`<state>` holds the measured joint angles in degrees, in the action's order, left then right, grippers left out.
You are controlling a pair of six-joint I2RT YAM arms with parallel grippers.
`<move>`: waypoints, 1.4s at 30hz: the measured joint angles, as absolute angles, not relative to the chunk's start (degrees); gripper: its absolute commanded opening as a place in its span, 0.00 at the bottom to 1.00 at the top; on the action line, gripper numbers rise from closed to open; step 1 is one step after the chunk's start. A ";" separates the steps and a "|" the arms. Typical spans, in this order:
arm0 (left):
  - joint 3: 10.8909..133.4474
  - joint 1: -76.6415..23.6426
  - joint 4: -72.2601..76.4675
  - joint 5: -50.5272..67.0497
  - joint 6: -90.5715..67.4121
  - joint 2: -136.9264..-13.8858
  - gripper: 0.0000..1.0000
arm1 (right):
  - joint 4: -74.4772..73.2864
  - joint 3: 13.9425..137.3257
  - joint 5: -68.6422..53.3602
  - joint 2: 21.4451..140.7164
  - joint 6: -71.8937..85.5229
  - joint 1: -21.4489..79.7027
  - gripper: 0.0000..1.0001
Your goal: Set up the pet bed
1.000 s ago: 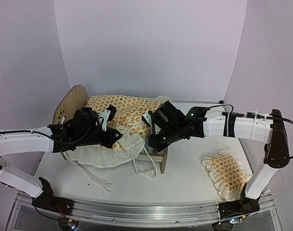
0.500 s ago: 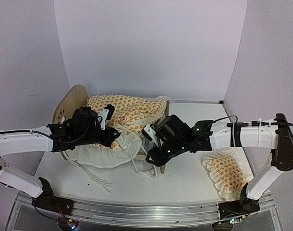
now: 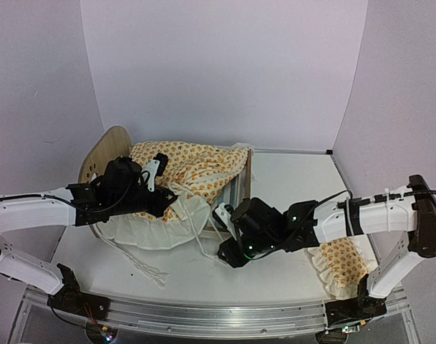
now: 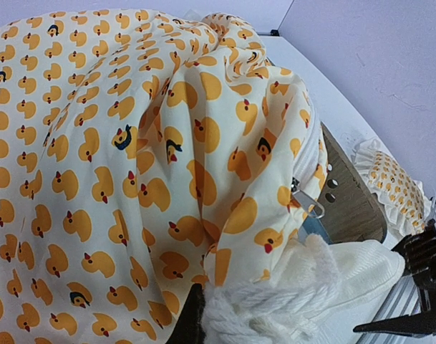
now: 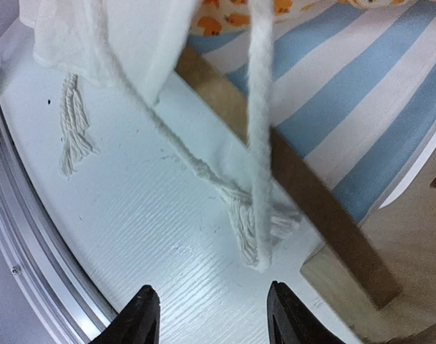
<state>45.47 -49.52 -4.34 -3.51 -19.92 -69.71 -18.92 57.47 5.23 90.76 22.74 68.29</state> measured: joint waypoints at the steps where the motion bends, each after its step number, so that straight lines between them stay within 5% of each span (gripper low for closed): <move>1: 45.56 -49.50 -4.40 -3.38 -19.88 -69.71 0.00 | -18.90 56.88 6.90 90.76 23.79 69.43 0.57; 9: 45.76 -49.47 -4.45 -2.68 -19.38 -69.71 0.00 | -14.63 55.33 24.69 94.59 30.79 75.13 0.44; 15: 45.76 -49.43 -4.40 -2.09 -19.27 -69.71 0.00 | -12.60 55.46 35.90 102.59 34.39 77.34 0.44; 22: 45.76 -49.43 -3.92 -1.50 -19.22 -69.71 0.00 | -12.38 58.11 42.28 107.35 34.26 77.93 0.01; 35: 45.76 -49.43 -3.88 -0.49 -18.37 -69.71 0.00 | -16.93 61.80 33.82 87.66 25.12 77.49 0.00; 42: 45.76 -49.39 -3.18 0.45 -18.22 -69.93 0.00 | -20.34 67.18 33.85 87.24 19.05 73.23 0.00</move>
<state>45.76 -49.39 -3.18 0.45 -18.22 -69.93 -20.34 67.18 33.85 87.24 19.05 73.23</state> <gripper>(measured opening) 0.008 0.031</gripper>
